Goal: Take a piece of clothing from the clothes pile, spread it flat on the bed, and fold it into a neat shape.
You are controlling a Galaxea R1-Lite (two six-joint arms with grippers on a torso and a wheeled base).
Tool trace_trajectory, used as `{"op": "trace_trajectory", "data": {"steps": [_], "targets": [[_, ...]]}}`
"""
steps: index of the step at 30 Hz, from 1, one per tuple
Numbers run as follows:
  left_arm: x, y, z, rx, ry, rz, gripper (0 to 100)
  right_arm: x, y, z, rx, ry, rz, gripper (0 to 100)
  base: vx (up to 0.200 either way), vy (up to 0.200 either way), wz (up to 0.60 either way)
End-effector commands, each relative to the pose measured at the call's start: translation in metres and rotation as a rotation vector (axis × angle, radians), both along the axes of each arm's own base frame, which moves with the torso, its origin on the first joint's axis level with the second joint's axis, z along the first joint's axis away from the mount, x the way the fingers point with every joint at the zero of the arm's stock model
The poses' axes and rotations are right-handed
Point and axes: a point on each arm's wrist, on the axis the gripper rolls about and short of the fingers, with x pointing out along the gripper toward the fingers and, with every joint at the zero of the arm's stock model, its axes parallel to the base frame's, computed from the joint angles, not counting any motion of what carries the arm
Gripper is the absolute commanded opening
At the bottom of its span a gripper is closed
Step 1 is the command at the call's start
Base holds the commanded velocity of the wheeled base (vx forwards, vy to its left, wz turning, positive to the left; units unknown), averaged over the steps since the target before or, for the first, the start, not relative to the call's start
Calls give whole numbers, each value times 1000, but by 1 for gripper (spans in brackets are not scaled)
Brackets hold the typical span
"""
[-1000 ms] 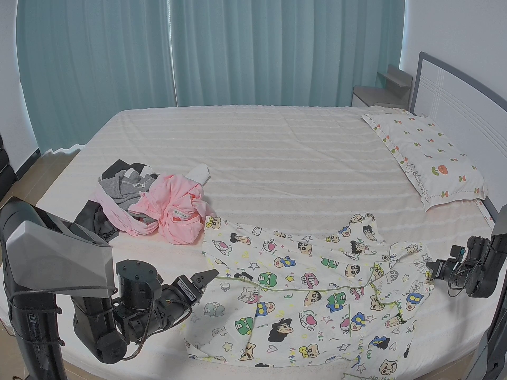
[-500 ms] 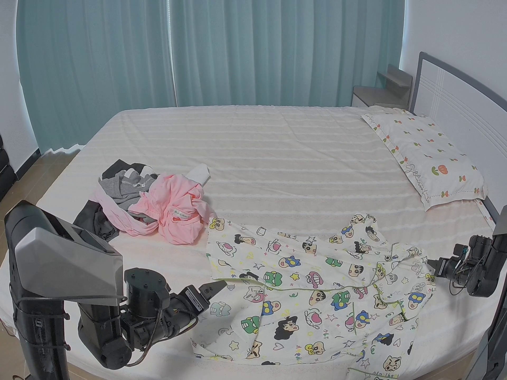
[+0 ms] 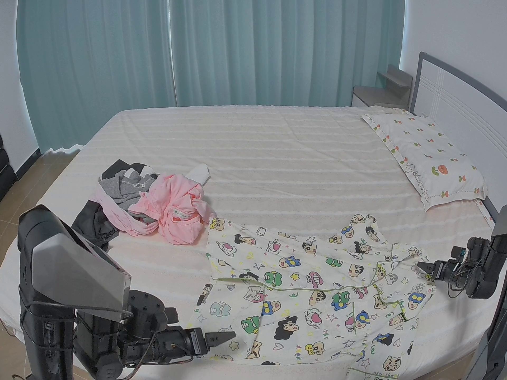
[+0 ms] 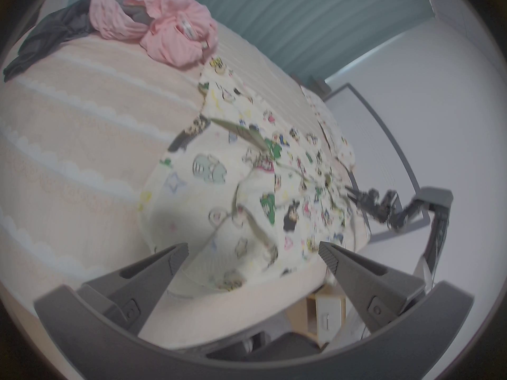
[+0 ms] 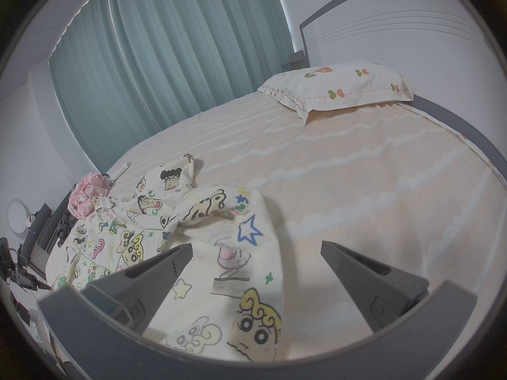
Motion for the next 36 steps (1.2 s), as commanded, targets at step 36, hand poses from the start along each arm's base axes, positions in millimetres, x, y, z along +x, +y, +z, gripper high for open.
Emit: {"op": "trace_trajectory", "data": {"steps": [36], "targets": [[41,-72,-36,1,-174,-39,100,-3,13,-4,-4,-16,38,100,0,0,0]]}}
